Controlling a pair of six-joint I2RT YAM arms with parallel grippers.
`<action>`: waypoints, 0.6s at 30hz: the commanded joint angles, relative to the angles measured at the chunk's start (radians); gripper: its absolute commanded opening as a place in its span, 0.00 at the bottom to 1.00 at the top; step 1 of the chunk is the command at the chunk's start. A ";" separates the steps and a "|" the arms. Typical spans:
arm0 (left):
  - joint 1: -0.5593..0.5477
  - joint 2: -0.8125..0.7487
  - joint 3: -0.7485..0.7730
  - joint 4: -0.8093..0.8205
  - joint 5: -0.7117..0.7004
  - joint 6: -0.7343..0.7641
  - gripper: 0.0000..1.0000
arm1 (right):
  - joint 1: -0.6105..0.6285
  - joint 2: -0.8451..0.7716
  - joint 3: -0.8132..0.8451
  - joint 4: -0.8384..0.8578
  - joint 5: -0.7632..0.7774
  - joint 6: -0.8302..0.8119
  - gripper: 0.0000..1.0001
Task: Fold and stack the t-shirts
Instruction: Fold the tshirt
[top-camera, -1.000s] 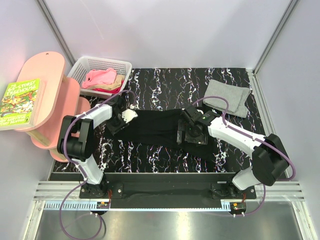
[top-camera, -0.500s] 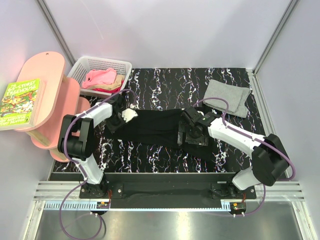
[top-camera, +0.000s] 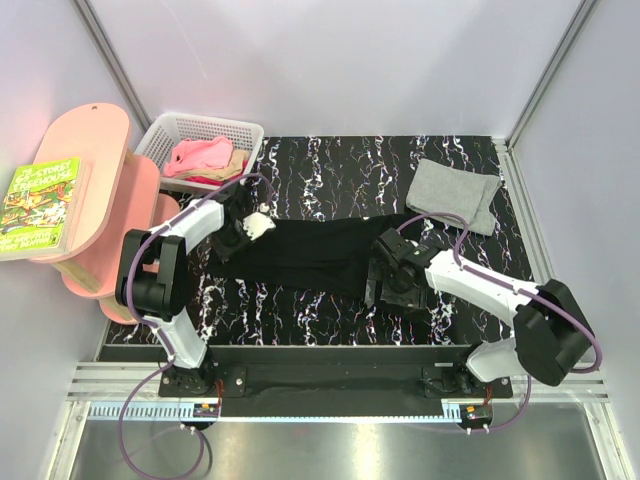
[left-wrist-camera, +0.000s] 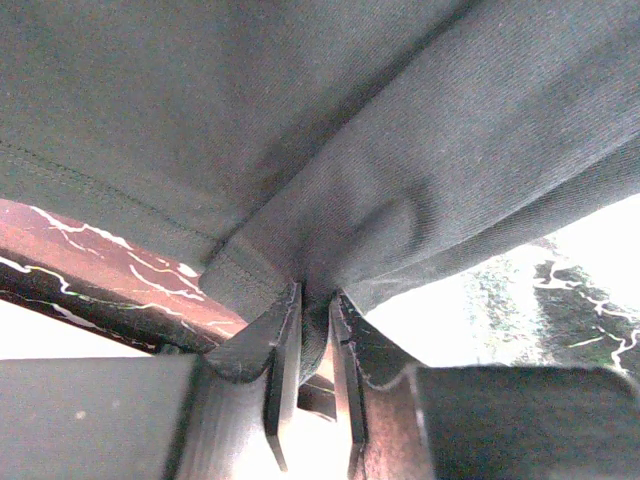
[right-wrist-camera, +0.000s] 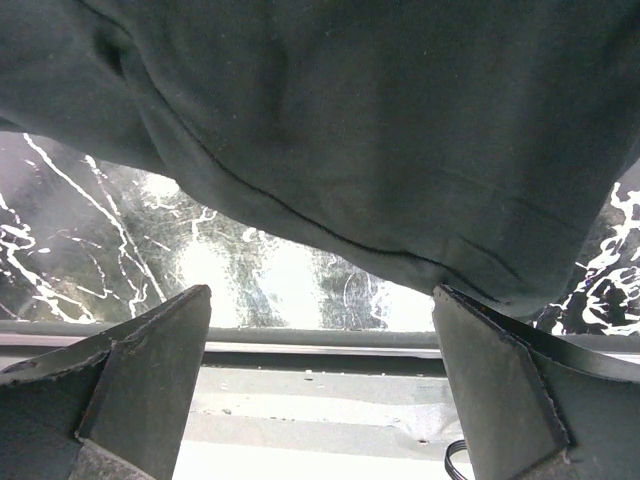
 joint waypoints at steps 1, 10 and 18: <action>0.003 -0.012 0.044 -0.038 -0.009 0.021 0.21 | -0.006 0.027 0.019 0.025 0.009 0.007 1.00; 0.003 -0.018 0.081 -0.088 -0.010 0.028 0.25 | -0.008 0.134 0.034 0.071 0.020 -0.013 1.00; 0.003 0.003 0.153 -0.111 -0.018 0.041 0.28 | -0.011 0.103 0.051 0.065 0.017 -0.018 1.00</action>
